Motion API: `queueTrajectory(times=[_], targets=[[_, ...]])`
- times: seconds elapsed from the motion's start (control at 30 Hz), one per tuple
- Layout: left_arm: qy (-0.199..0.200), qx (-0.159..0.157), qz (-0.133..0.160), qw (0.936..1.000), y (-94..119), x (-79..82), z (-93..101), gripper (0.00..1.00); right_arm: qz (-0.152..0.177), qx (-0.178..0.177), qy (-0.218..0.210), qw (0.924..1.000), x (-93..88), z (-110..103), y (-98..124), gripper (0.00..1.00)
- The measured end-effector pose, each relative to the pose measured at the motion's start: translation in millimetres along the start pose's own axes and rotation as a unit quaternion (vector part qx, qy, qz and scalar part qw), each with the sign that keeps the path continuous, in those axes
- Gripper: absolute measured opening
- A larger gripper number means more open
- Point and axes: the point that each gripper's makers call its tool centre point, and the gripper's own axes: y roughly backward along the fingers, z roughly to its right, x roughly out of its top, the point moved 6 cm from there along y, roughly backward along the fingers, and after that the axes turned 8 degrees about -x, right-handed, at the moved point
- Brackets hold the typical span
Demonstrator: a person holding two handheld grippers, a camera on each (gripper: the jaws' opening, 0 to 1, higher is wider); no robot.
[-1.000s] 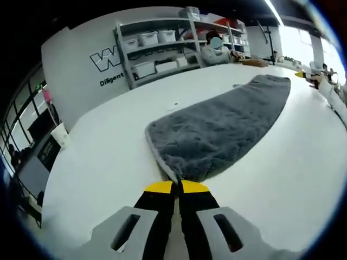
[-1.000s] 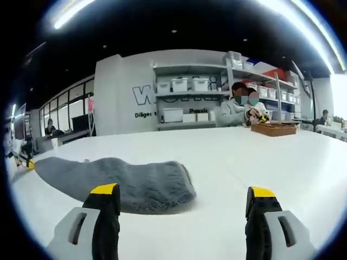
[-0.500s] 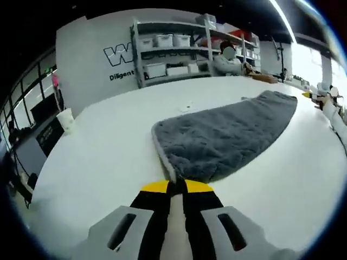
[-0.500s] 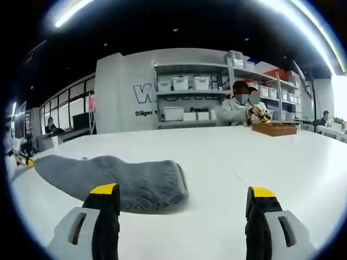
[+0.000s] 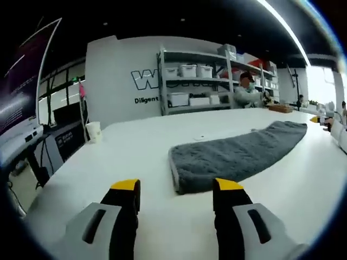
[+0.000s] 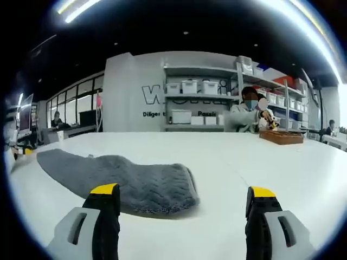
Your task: Open the folded towel by lifting each exposed corner and separating the folded layers until the towel lies flat within the target outline without major curled edges
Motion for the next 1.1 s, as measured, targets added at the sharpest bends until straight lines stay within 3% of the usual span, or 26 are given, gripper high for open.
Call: queueTrajectory(times=[0.2,0.53,0.77,1.0,1.1], targets=[[0.000,0.006,0.016,0.9998,5.2,2.2,5.9,0.78,0.012,0.013,0.011,0.9998,0.3,-2.3,-0.6,0.97],[-0.006,-0.037,0.011,0.9992,10.3,2.0,9.1,0.99,0.017,0.035,0.009,0.9992,-5.8,-10.3,-4.7,0.98],[-0.023,-0.078,0.017,0.9966,8.2,4.1,19.6,1.00,0.023,0.072,0.031,0.9967,-8.4,-34.5,-6.7,0.98],[-0.007,-0.094,0.033,0.9949,11.2,8.7,19.6,1.00,0.046,0.105,0.032,0.9929,-5.8,-66.1,-7.4,0.96],[0.000,-0.095,0.045,0.9944,14.0,12.0,18.8,1.00,0.035,0.115,0.029,0.9924,-6.0,-81.9,-13.1,0.96]])
